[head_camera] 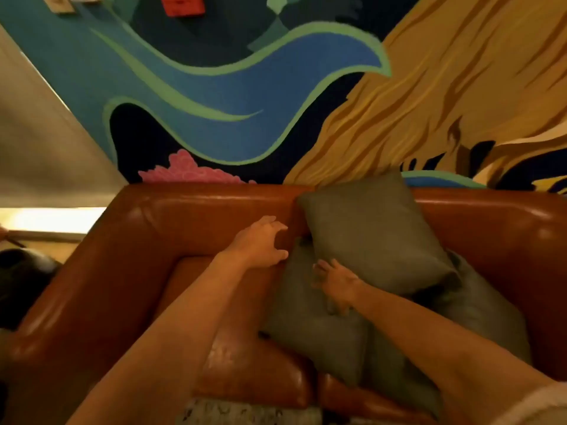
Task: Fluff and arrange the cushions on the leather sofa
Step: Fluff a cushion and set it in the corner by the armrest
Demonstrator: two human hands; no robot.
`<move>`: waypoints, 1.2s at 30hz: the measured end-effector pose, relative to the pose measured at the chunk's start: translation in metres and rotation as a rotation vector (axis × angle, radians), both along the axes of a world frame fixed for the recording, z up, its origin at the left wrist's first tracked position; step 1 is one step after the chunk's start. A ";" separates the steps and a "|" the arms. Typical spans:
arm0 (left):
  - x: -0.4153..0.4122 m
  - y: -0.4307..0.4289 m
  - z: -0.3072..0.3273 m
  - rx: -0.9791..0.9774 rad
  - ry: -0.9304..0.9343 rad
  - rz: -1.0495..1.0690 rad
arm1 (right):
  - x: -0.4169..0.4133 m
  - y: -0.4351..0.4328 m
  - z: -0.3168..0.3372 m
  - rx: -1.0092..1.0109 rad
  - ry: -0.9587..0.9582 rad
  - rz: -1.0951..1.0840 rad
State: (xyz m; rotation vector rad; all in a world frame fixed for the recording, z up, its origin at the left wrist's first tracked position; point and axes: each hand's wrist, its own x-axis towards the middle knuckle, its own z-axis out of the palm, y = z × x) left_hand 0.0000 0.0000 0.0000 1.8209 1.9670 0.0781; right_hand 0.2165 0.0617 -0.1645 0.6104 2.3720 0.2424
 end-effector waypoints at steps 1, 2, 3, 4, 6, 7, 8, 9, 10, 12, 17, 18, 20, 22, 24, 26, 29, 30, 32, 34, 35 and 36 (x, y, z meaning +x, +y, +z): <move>-0.003 0.006 -0.006 -0.021 -0.007 0.005 | -0.004 0.004 -0.011 0.035 -0.075 0.040; -0.007 0.012 -0.010 -0.027 -0.014 0.016 | -0.005 0.007 -0.017 0.006 -0.069 0.019; -0.011 0.016 -0.018 -0.045 -0.008 0.022 | -0.005 0.007 -0.030 0.000 -0.050 -0.021; -0.014 0.018 -0.023 -0.064 -0.008 0.031 | -0.005 0.004 -0.037 -0.038 -0.036 -0.058; -0.022 0.026 -0.036 -0.076 -0.007 0.037 | -0.006 0.004 -0.053 -0.035 0.011 -0.085; -0.027 0.030 -0.041 -0.082 -0.010 0.038 | -0.007 0.005 -0.055 -0.022 0.031 -0.092; -0.032 0.034 -0.045 -0.091 -0.015 0.036 | -0.009 0.007 -0.058 -0.004 0.028 -0.087; -0.038 0.037 -0.050 -0.100 -0.021 0.026 | -0.010 0.009 -0.061 0.020 0.028 -0.060; -0.043 0.039 -0.054 -0.110 -0.030 0.014 | -0.011 0.011 -0.061 0.056 -0.004 0.006; -0.053 0.044 -0.062 -0.124 -0.047 -0.019 | -0.018 0.009 -0.054 0.104 -0.096 0.091; -0.079 0.046 -0.071 -0.104 -0.061 -0.126 | -0.031 0.007 -0.036 0.114 -0.120 0.116; -0.086 0.045 -0.072 -0.107 -0.062 -0.145 | -0.033 0.009 -0.028 0.083 -0.028 0.088; -0.099 0.041 -0.075 -0.107 -0.071 -0.177 | -0.044 0.010 -0.001 0.077 0.148 0.072; -0.110 0.038 -0.074 -0.094 -0.113 -0.178 | -0.064 0.005 0.047 0.152 0.310 0.079; -0.118 0.034 -0.069 -0.080 -0.178 -0.158 | -0.083 0.005 0.102 0.169 0.461 0.068; -0.125 0.030 -0.060 -0.047 -0.226 -0.163 | -0.097 0.008 0.153 0.180 0.568 -0.032; -0.138 0.027 -0.038 0.061 -0.317 -0.179 | -0.112 0.008 0.214 0.209 0.728 -0.077; -0.142 0.026 -0.029 0.094 -0.367 -0.192 | -0.120 0.006 0.228 0.205 0.764 -0.080; -0.148 0.024 -0.012 0.145 -0.492 -0.228 | -0.138 -0.001 0.250 0.187 0.842 -0.066; -0.154 0.020 -0.002 0.184 -0.639 -0.225 | -0.156 -0.005 0.268 0.176 0.946 -0.075; -0.157 0.018 0.002 0.203 -0.726 -0.201 | -0.163 -0.002 0.276 0.166 1.001 -0.086; -0.160 0.017 0.005 0.221 -0.814 -0.166 | -0.170 0.000 0.282 0.145 1.057 -0.103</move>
